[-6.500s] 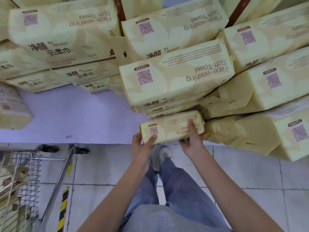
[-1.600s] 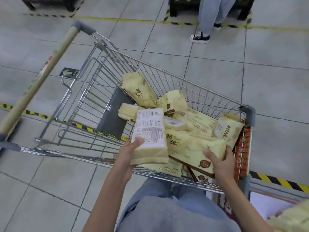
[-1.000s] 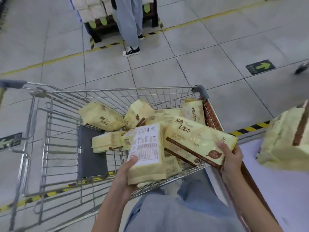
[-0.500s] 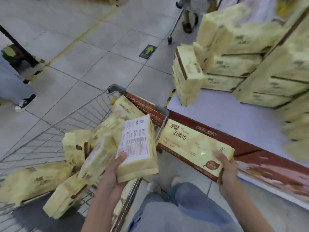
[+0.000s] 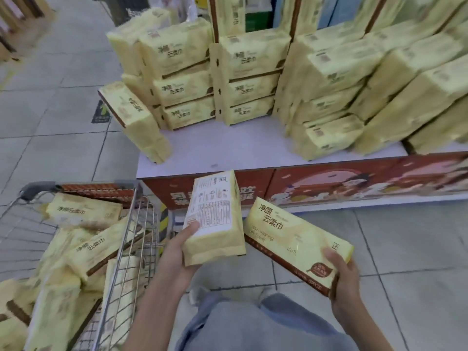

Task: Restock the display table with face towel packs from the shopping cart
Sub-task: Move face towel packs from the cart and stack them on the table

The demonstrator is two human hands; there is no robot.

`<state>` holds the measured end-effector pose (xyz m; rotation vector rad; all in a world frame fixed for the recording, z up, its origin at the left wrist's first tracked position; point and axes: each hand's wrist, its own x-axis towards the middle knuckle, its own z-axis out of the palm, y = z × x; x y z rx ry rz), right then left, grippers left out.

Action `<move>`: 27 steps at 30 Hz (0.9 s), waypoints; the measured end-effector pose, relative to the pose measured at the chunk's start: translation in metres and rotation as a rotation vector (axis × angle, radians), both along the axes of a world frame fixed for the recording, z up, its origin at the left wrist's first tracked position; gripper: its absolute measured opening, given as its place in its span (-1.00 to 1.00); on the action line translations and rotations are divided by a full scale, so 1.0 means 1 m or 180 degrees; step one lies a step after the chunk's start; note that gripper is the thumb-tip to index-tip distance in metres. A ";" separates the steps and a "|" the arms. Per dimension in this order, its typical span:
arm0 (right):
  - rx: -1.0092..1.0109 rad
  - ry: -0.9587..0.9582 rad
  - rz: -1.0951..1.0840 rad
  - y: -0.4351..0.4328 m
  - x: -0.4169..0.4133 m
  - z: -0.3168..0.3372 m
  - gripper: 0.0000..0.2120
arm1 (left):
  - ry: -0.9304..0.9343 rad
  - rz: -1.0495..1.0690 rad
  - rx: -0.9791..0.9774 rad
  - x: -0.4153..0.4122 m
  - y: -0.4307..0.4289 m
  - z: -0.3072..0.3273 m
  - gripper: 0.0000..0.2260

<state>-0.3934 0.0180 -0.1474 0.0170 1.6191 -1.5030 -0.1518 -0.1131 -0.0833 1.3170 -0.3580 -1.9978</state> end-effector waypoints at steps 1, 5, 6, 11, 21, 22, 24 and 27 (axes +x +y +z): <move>-0.0008 -0.0015 -0.0076 0.009 -0.012 0.000 -0.73 | 0.0013 -0.0048 0.0020 -0.014 0.007 -0.001 -0.88; -0.0116 -0.0013 -0.0249 0.034 -0.059 0.000 -0.78 | 0.0011 -0.0134 0.0084 -0.063 0.034 -0.007 -0.86; -0.0135 -0.0021 -0.0288 0.037 -0.069 0.002 -0.77 | 0.0015 -0.0131 0.0100 -0.072 0.040 -0.008 -0.85; -0.0234 0.0014 -0.0399 0.044 -0.106 0.006 -0.79 | -0.0011 -0.0121 0.0162 -0.101 0.064 -0.009 -0.87; -0.0212 -0.0016 -0.0413 0.007 -0.159 0.004 -0.68 | -0.0126 -0.0114 0.0314 -0.150 0.043 -0.013 -0.85; -0.0203 -0.0004 -0.0383 -0.002 -0.168 0.004 -0.68 | -0.0126 -0.0108 0.0336 -0.157 0.036 -0.015 -0.85; -0.0246 0.0035 -0.0318 -0.025 -0.187 0.005 -0.69 | -0.0065 -0.0120 0.0318 -0.170 0.020 -0.019 -0.85; -0.0348 0.0093 -0.0206 -0.064 -0.214 0.010 -0.72 | -0.0087 -0.0048 0.0253 -0.187 -0.006 -0.023 -0.83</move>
